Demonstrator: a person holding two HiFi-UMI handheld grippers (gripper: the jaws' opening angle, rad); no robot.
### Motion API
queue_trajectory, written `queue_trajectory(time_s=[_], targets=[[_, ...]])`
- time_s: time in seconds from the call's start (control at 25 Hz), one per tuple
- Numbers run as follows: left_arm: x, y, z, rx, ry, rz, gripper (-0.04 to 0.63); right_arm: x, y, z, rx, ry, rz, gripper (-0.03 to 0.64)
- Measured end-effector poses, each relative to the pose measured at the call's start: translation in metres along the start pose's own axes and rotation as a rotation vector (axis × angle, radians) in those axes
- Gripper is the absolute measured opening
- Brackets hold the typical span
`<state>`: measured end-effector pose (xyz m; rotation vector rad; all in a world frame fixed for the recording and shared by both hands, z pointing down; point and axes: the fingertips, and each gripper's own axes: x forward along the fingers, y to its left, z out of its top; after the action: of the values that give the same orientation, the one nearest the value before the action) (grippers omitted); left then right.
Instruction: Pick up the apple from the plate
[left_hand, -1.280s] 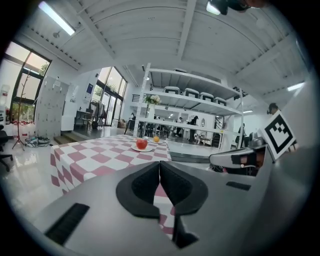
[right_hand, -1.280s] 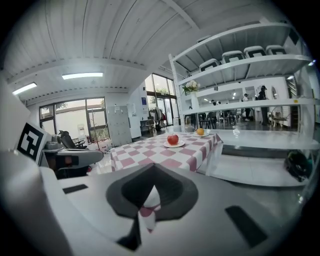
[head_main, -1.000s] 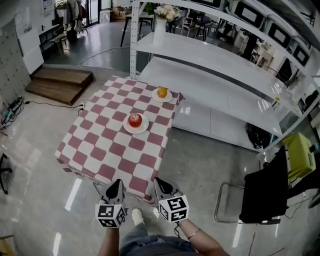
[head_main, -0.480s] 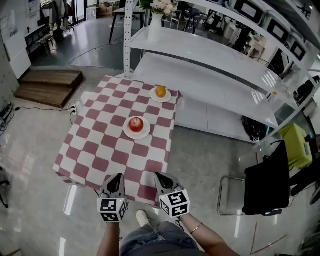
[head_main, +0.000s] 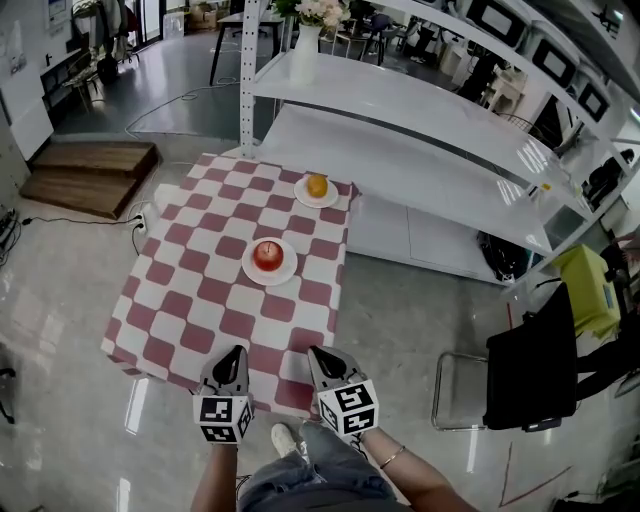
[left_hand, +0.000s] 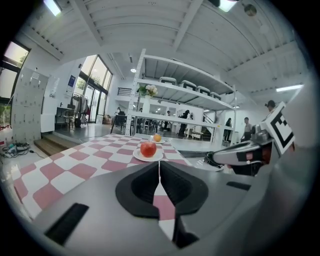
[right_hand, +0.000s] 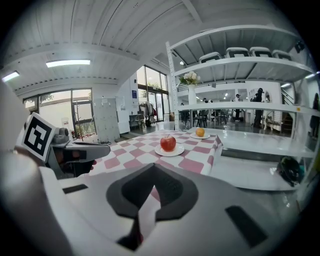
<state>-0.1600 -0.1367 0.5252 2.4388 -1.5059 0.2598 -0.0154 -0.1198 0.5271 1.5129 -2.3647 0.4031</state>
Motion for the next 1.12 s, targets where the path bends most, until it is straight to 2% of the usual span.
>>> queue_trajectory(time_s=[0.12,0.56,1.12], targets=[[0.014,0.000,0.001,0.004,0.013,-0.005,0.027,0.008,-0.006,0.002,-0.004,0.000,0.002,0.009],[0.083,0.002,0.012,0.037,0.059,-0.021,0.148,0.048,-0.035,0.018,-0.021,0.009,0.029,0.009],[0.177,0.012,0.029,0.079,0.096,-0.005,0.233,0.103,-0.074,0.036,-0.016,0.024,0.078,0.009]])
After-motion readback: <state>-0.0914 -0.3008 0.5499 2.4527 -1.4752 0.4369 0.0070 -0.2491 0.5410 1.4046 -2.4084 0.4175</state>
